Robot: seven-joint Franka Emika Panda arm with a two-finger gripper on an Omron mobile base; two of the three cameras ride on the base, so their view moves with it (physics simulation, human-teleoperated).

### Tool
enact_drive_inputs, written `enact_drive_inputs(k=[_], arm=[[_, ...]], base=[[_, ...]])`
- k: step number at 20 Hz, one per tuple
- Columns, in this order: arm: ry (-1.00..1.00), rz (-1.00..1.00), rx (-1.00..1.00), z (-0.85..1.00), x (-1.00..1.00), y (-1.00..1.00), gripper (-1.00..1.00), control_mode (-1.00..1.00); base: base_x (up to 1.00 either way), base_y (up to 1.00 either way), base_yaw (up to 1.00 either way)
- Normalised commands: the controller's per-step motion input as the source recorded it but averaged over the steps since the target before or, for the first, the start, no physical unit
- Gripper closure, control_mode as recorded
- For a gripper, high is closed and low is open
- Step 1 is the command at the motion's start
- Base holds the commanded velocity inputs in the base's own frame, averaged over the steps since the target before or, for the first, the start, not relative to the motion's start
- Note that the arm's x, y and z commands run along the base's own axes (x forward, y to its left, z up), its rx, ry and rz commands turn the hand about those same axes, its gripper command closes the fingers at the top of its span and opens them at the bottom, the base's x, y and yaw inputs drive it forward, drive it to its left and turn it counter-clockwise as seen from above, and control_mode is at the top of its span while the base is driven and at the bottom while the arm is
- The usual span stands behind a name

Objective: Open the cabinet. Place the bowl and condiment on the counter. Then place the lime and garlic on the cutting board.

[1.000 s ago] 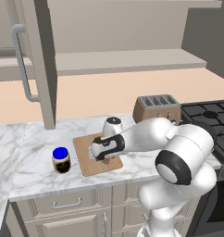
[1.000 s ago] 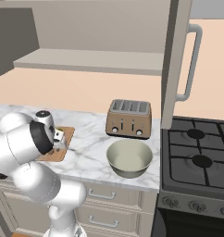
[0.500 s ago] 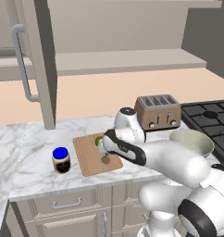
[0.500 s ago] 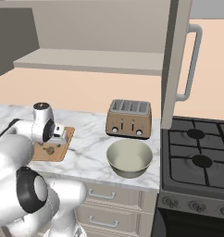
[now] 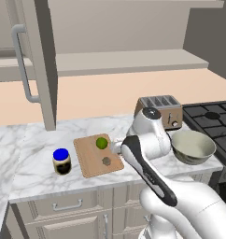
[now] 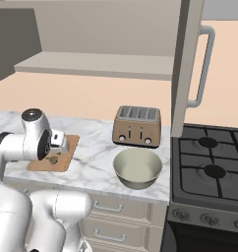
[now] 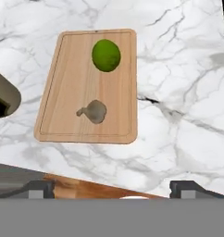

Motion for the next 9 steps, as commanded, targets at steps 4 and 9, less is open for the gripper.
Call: enact_drive_inputs(k=[4,9], arm=[[-0.13,0.0,0.0,0.87,-0.38,-0.16,-1.0,-1.0],[-0.08,0.0,0.0,0.9,-0.49,-0.26,-1.0,-1.0]], base=[[0.0,0.0,0.0],[0.0,0.0,0.0]])
